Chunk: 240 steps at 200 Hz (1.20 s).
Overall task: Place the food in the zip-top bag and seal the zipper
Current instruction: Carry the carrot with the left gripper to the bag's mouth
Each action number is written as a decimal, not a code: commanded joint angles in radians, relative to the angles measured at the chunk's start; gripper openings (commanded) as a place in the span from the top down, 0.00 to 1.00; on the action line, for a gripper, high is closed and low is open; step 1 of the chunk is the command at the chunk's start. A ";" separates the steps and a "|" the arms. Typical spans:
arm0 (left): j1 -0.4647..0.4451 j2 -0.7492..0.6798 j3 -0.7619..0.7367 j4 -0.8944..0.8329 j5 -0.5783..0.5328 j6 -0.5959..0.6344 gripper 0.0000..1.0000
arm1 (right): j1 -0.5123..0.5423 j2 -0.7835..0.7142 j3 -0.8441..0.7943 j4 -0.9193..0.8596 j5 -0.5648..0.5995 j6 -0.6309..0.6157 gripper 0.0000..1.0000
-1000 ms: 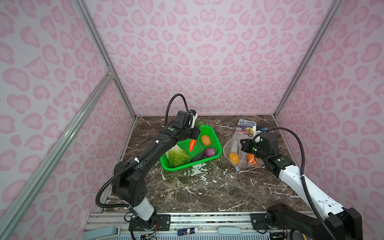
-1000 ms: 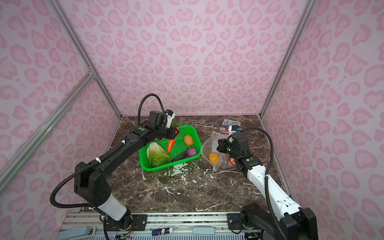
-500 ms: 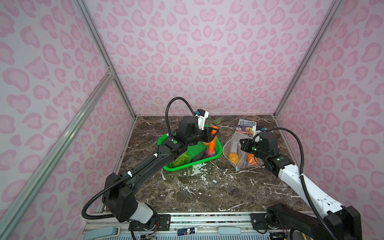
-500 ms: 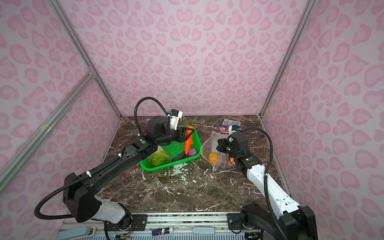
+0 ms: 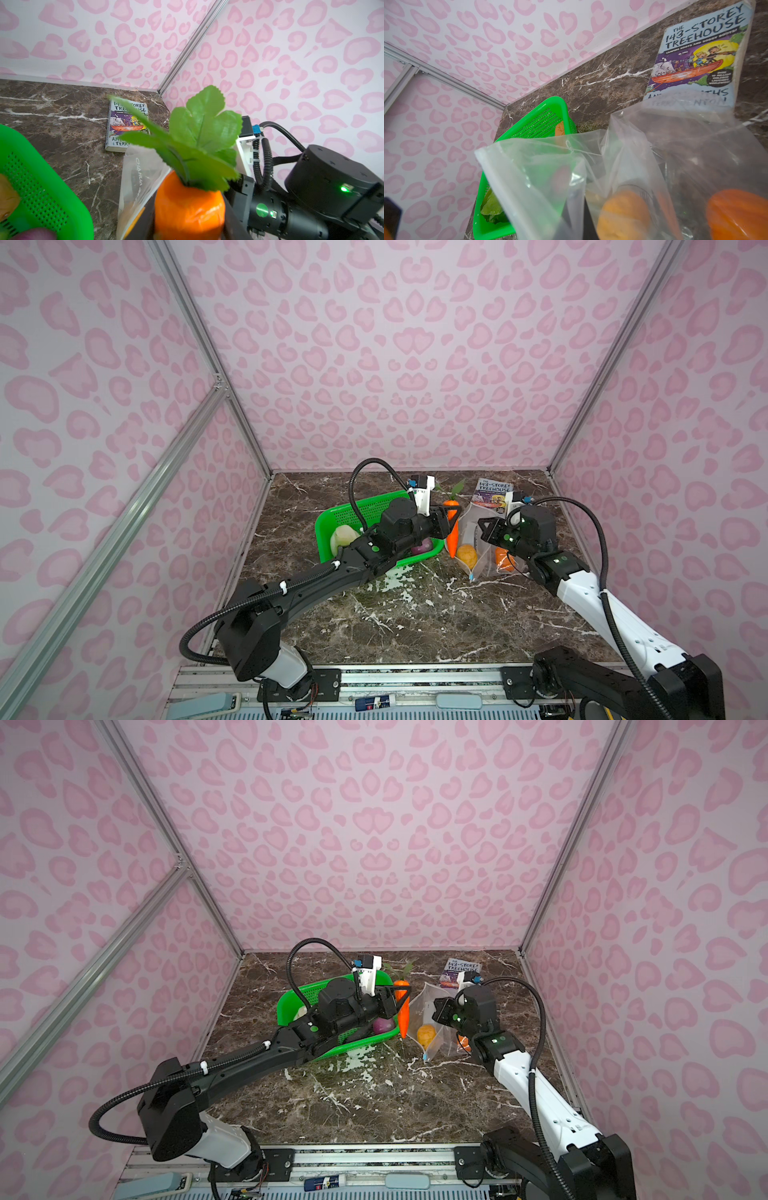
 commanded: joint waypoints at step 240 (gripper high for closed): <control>-0.120 0.221 0.120 -0.032 -0.226 0.119 0.61 | 0.002 -0.026 0.015 0.016 -0.032 0.155 1.00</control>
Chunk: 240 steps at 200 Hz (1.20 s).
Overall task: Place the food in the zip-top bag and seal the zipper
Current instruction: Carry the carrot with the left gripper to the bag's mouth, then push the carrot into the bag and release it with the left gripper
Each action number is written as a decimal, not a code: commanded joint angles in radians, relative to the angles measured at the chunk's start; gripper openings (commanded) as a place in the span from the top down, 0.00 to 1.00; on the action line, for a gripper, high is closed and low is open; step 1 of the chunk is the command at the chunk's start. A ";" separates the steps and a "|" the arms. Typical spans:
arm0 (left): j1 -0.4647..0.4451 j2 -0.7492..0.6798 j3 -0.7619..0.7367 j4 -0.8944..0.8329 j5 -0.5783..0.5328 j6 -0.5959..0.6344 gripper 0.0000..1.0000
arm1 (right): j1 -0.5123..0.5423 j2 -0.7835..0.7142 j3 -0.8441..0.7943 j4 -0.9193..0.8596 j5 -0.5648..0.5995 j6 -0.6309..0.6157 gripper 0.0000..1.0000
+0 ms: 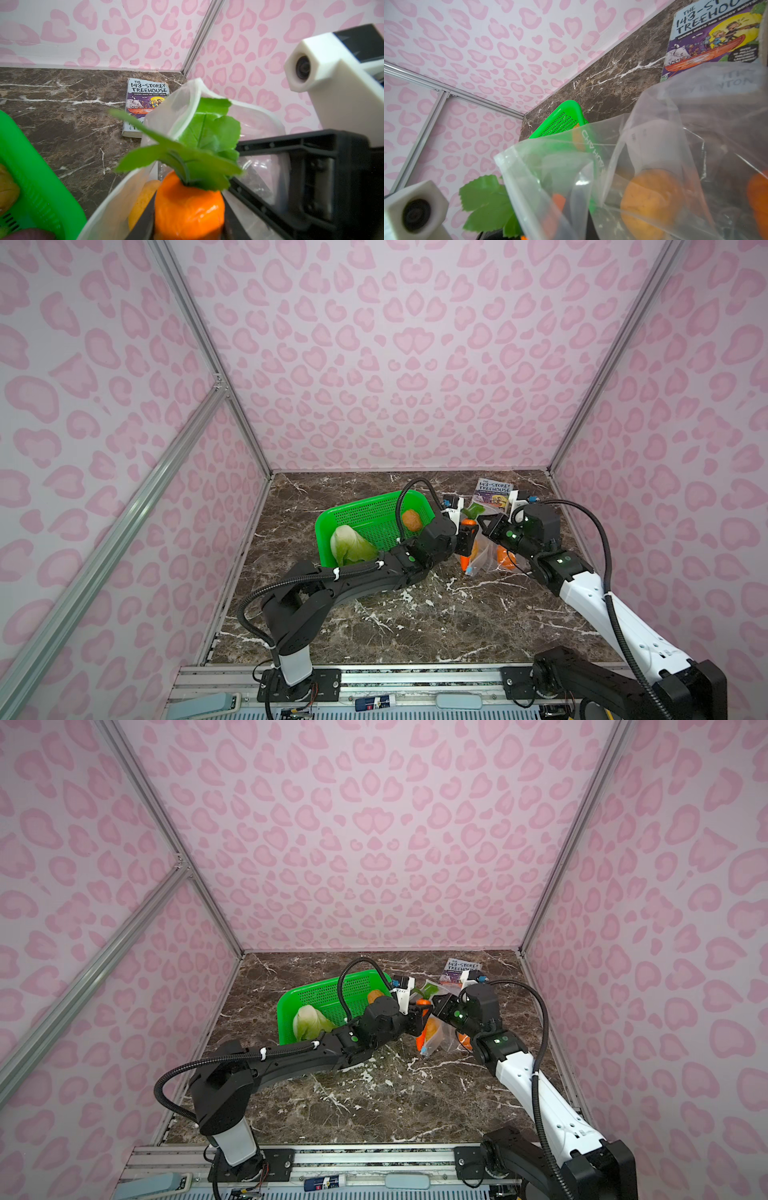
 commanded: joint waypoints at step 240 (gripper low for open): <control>0.024 0.003 -0.028 0.141 0.017 -0.065 0.60 | -0.018 -0.078 -0.043 0.112 0.009 0.133 1.00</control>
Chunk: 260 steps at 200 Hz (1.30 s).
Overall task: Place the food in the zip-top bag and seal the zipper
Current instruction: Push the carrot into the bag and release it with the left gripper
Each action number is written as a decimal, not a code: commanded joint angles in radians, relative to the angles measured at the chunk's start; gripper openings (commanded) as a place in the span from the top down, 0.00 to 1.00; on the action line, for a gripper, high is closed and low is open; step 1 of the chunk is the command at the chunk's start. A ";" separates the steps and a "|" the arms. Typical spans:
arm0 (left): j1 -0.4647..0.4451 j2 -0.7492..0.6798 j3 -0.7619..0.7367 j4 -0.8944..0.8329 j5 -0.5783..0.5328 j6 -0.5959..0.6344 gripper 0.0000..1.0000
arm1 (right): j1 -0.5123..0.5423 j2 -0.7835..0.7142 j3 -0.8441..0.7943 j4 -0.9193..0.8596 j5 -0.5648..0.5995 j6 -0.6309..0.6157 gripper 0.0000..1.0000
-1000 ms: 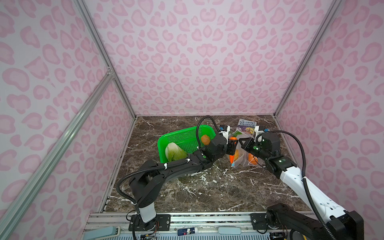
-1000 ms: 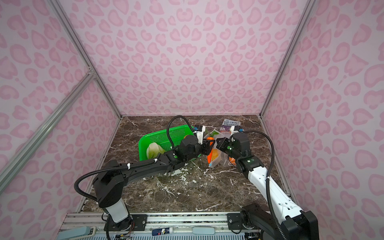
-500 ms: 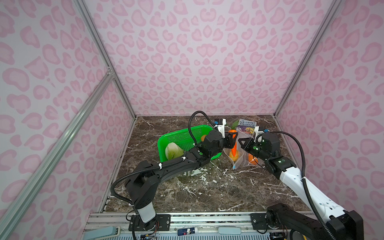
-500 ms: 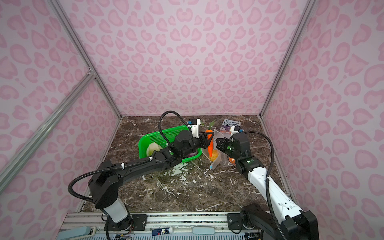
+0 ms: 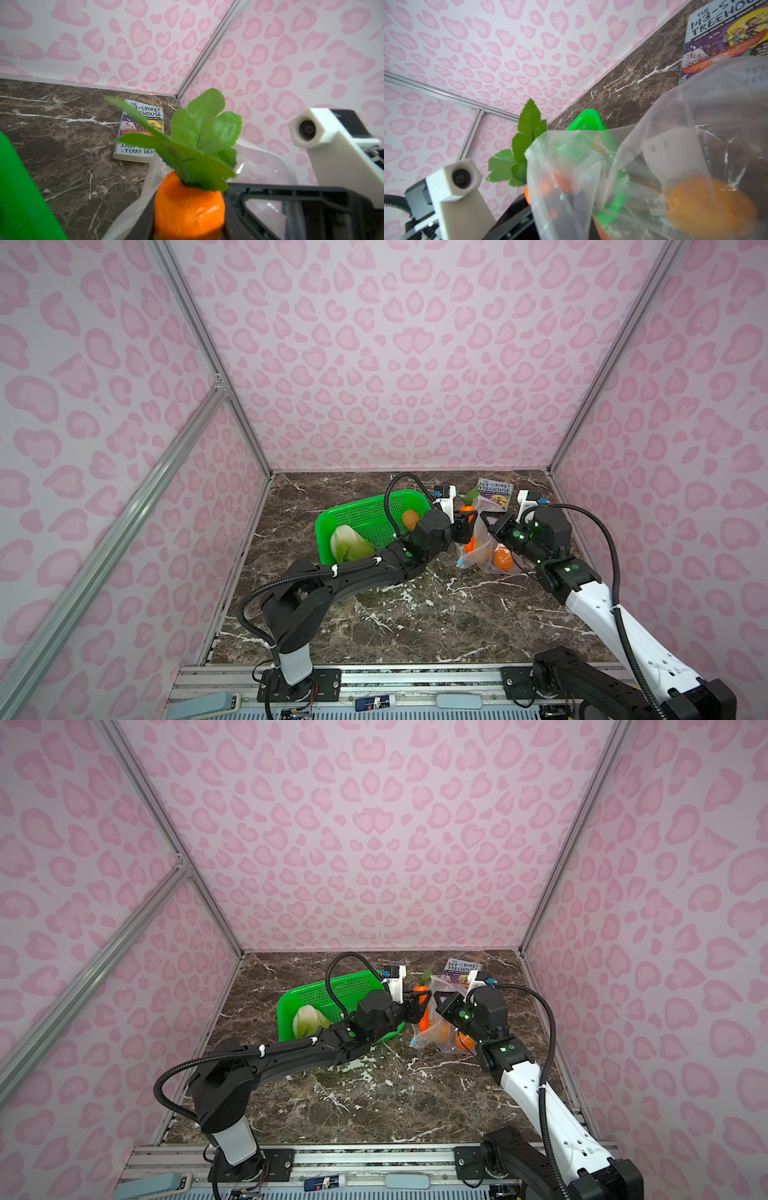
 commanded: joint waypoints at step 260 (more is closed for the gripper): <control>0.144 -0.061 -0.025 -0.313 0.446 -0.047 0.45 | -0.011 0.043 0.009 -0.013 0.039 -0.138 1.00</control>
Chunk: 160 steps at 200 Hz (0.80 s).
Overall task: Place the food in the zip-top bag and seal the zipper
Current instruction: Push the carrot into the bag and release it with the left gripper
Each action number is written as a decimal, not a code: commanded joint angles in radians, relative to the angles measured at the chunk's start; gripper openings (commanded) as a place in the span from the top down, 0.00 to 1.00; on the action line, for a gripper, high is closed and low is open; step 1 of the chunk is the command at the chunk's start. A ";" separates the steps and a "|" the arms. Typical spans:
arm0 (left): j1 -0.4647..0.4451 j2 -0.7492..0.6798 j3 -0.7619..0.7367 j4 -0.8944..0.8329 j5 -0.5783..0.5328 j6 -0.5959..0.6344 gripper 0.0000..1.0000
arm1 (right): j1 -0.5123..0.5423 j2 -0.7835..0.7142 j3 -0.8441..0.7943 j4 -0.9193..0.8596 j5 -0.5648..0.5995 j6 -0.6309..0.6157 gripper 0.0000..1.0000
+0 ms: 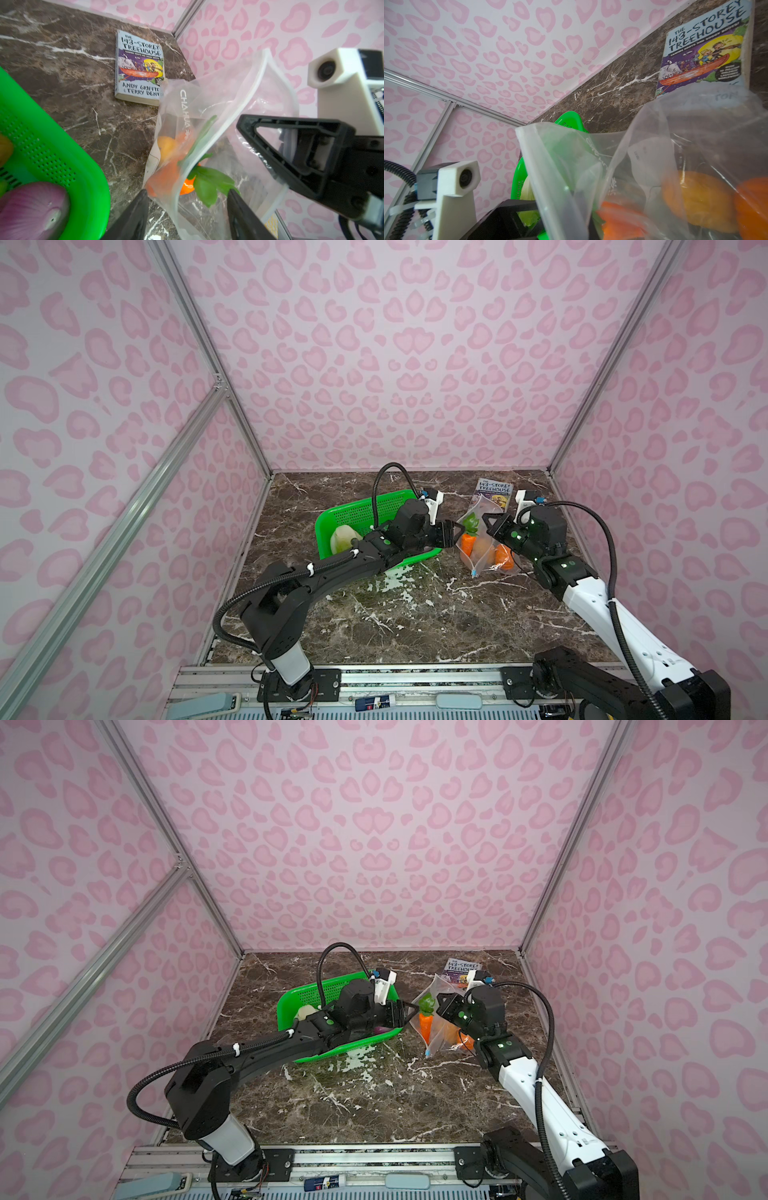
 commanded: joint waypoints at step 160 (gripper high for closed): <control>-0.009 0.075 0.325 -0.101 0.270 -0.031 0.96 | -0.226 -0.132 0.233 -0.478 0.137 -0.431 1.00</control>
